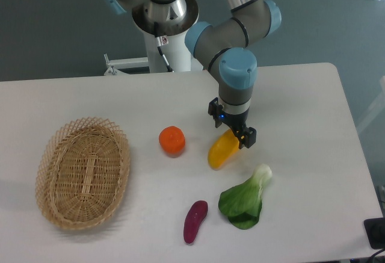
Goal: Place the mango on the table
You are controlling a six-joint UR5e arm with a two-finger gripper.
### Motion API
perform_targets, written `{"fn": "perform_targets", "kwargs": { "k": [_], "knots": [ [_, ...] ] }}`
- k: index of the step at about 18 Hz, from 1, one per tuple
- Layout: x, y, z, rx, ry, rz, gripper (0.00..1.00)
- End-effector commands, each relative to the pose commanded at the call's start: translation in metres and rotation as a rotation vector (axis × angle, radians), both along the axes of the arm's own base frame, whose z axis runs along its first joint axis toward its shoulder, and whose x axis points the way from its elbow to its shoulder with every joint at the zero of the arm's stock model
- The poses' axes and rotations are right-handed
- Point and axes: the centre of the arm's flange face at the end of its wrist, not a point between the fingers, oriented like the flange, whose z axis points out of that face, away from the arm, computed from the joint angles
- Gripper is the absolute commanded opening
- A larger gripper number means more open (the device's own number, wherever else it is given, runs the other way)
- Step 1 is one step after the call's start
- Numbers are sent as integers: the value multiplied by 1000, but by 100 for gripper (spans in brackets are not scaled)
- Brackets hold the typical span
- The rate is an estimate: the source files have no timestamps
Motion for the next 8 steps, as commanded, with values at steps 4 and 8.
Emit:
{"fn": "perform_targets", "kwargs": {
  "k": [4,8],
  "knots": [
    [-3,1,5,8,11,12,100],
    [-5,0,5,11,11,18,100]
  ]
}}
